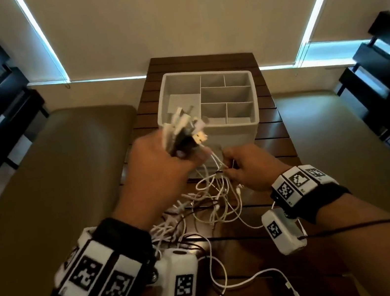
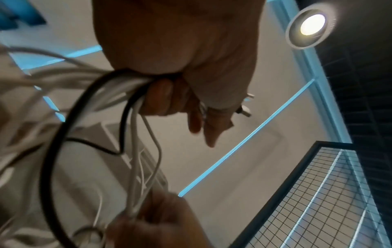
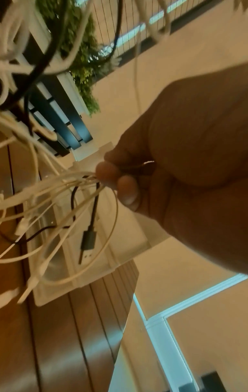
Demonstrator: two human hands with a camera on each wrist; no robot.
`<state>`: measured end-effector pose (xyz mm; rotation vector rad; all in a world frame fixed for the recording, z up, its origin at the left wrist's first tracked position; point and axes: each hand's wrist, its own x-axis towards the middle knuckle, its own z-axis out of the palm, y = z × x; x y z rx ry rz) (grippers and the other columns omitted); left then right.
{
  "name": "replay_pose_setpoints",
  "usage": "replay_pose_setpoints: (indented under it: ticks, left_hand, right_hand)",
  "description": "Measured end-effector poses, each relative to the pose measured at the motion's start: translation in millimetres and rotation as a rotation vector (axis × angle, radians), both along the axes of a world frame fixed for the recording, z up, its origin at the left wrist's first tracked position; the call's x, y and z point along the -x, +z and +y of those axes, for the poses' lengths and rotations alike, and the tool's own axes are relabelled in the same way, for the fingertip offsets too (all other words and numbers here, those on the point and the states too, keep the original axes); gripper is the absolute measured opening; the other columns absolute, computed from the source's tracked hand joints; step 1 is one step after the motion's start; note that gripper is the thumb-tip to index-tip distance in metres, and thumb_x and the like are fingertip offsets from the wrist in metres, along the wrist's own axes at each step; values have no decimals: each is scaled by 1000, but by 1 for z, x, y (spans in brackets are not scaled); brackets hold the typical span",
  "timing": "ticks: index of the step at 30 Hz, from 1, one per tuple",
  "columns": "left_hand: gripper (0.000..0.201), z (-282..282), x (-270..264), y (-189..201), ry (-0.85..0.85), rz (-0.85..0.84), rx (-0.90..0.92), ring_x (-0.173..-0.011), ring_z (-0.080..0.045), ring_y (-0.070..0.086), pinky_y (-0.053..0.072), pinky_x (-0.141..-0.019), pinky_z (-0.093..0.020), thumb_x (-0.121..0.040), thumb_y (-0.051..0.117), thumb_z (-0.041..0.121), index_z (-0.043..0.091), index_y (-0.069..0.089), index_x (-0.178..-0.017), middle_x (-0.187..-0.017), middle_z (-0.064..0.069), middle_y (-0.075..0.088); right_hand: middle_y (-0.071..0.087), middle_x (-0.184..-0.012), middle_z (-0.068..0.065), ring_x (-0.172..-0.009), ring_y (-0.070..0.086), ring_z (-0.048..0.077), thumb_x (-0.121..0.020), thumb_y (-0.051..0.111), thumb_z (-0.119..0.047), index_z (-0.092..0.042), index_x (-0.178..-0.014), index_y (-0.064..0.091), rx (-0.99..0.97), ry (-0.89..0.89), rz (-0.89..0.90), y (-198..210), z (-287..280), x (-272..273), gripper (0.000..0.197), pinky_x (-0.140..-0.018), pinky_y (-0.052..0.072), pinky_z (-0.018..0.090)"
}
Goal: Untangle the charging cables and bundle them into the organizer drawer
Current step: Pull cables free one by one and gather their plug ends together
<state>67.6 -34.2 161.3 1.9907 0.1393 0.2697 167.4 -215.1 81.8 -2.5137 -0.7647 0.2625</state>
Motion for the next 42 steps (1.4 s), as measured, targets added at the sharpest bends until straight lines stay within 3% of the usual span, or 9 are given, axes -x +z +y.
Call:
replay_pose_setpoints:
  ticks: [5,8,15,23,27,29,34,39,42]
  left_hand:
    - [11,-14,-21,-36,-189,115,-40,-73,-13,69,56,-67,-28,-82,76,14,20,73,-91,-80,1,73]
    - [6,-10,-31,-54,-200,204,-163,-70,-17,65,48,-59,-26,-83,73,13,16,70,-87,-76,-1,69]
    - [7,-5,-32,-40,-189,196,-345,-67,-25,63,50,-60,-39,-87,67,16,10,68,-85,-74,-8,67]
    - [12,31,-20,27,62,-24,-345,-57,-16,54,36,-48,-21,-87,69,22,12,70,-82,-65,-2,61]
    - [15,53,-23,37,95,32,-475,-64,-16,59,38,-50,-26,-85,72,30,15,69,-84,-71,-3,64]
    - [13,56,-22,35,101,61,-503,-60,-17,59,37,-48,-27,-84,71,26,16,68,-76,-66,-3,62]
    - [10,40,-13,24,101,65,-357,-52,-8,56,39,-43,-17,-83,74,21,18,68,-75,-63,1,62]
    - [14,-6,-17,-6,-125,117,-148,-70,-1,66,49,-56,-10,-81,77,31,23,73,-91,-79,6,71]
    - [11,-9,-21,-17,-95,171,-134,-53,5,58,40,-46,-10,-85,74,28,25,67,-76,-65,5,63]
  right_hand:
    - [69,-93,8,-83,63,22,-88,61,-14,-10,-100,66,10,103,-66,4,6,6,14,-75,51,37]
    - [69,-97,2,-85,62,16,-87,61,-13,-16,-111,62,-88,61,-43,4,2,8,23,-73,49,30]
    - [60,-84,-8,-76,57,10,-91,61,-21,-12,-99,60,11,64,77,-4,3,13,11,-63,42,15]
    - [61,-96,3,-83,60,17,-95,56,-27,-14,-90,63,117,-39,167,-22,-3,1,15,-70,46,26]
    - [67,-83,16,-68,63,25,-96,53,-18,-11,-87,61,-236,-227,297,-22,-4,-1,14,-63,53,36]
    - [69,-87,23,-64,64,25,-96,53,-11,-3,-91,61,-409,-298,326,-17,-6,-3,12,-55,53,25]
    - [69,-80,5,-62,68,13,-94,55,-8,-3,-87,58,-419,-264,161,-3,-11,-5,9,-52,49,18]
    - [69,-83,0,-72,65,16,-91,60,-20,-14,-99,66,-290,-41,-94,23,10,5,11,-69,56,39]
    - [67,-83,3,-74,65,20,-93,57,-19,-13,-96,60,-328,-54,-117,32,13,6,7,-69,56,41]
